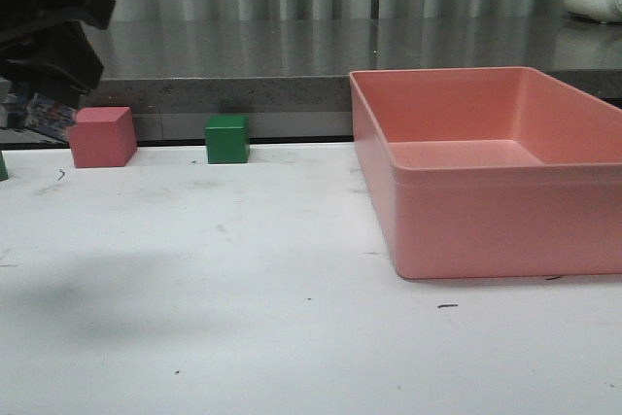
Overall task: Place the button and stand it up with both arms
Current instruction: 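Lift the button with the left gripper and carry it toward the table edge, then set the button upright on the table and open the left gripper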
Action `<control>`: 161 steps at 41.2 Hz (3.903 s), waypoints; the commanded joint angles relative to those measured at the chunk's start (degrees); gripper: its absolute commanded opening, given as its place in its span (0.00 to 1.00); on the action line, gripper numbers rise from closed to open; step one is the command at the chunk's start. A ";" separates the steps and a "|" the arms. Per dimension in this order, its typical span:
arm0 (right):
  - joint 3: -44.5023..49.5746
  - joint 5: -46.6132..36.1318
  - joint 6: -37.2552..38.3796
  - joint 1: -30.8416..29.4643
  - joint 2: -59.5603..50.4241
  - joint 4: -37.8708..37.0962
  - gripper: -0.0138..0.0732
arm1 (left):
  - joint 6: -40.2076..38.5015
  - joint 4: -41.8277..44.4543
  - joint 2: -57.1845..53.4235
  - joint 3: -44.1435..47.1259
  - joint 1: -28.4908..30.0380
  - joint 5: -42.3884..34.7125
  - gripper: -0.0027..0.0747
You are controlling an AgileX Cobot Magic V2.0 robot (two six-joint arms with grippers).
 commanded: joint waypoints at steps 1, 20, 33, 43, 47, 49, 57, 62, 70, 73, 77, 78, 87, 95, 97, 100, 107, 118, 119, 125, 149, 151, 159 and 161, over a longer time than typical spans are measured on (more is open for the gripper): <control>-1.20 -3.86 -0.57 -0.14 0.27 -0.62 0.70 | 0.04 1.24 -4.65 4.15 1.44 -12.92 0.28; -1.20 -3.86 -0.57 -0.14 0.27 -0.62 0.70 | 0.15 4.22 -0.71 20.88 10.32 -50.22 0.28; -1.20 -3.86 -0.57 -0.14 0.27 -0.62 0.70 | 0.66 6.96 10.62 21.01 12.54 -64.46 0.28; -1.20 -3.86 -0.57 -0.14 0.27 -0.62 0.70 | 1.03 6.85 16.50 21.01 12.78 -73.70 0.28; -1.20 -3.86 -0.57 -0.14 0.27 -0.62 0.70 | 1.88 6.75 18.64 21.01 12.78 -76.07 0.28; -1.20 -3.86 -0.57 -0.14 0.27 -0.62 0.70 | 2.72 6.52 19.73 21.01 12.78 -76.93 0.28; -1.20 -3.86 -0.57 -0.14 0.27 -0.62 0.70 | 4.05 5.71 23.76 21.01 12.78 -80.59 0.28; -1.20 -3.86 -0.57 -0.14 0.27 -0.62 0.70 | 4.05 5.17 26.19 21.01 12.78 -84.34 0.28; -1.20 -3.86 -0.57 -0.14 0.27 -0.62 0.70 | 4.34 2.67 29.95 21.01 12.78 -87.53 0.28; -1.20 -3.86 -0.57 -0.14 0.27 -0.62 0.70 | 6.27 2.57 31.09 20.90 12.78 -88.14 0.28; -1.20 -3.86 -0.57 -0.14 0.27 -0.62 0.70 | 6.57 2.57 31.94 20.90 12.78 -88.56 0.28; -1.20 -3.86 -0.57 -0.14 0.27 -0.62 0.70 | 6.66 2.57 31.95 20.90 12.78 -88.56 0.28; -1.20 -3.86 -0.57 -0.14 0.27 -0.62 0.70 | 9.74 2.57 32.53 20.90 12.78 -89.19 0.28; -1.20 -3.86 -0.57 -0.14 0.27 -0.62 0.70 | 9.86 2.57 32.60 20.90 12.78 -89.32 0.28; -1.20 -3.86 -0.57 -0.14 0.27 -0.62 0.70 | 9.86 2.57 32.60 20.90 12.78 -89.32 0.28; -1.20 -3.86 -0.57 -0.14 0.27 -0.62 0.70 | 9.86 2.57 32.60 21.02 12.78 -89.32 0.28; -1.20 -3.86 -0.57 -0.14 0.27 -0.62 0.70 | 9.86 2.57 32.60 21.74 12.78 -89.32 0.31; -1.20 -3.86 -0.57 -0.14 0.27 -0.62 0.70 | 9.86 2.57 32.18 24.02 12.78 -89.32 0.70; -1.20 -3.86 -0.57 -0.14 0.27 -0.62 0.70 | 9.86 2.68 32.02 24.48 12.78 -89.32 0.72; -1.20 -3.86 -0.57 -0.14 0.27 -0.62 0.70 | 9.86 2.68 28.13 27.99 12.78 -89.04 0.73; -1.20 -3.86 -0.57 -0.14 0.27 -0.62 0.70 | -23.31 30.94 -12.80 26.31 10.86 -34.61 0.73; -1.20 -3.86 -0.57 -0.14 0.27 -0.62 0.70 | -29.09 33.91 -17.78 23.95 8.47 -25.03 0.73; -1.20 -3.86 -0.57 -0.14 0.27 -0.62 0.70 | -29.02 28.53 -29.39 12.85 -4.18 10.47 0.68; -1.20 -3.86 -0.57 -0.14 0.27 -0.62 0.70 | -23.44 24.56 -30.36 10.44 -7.87 18.80 0.66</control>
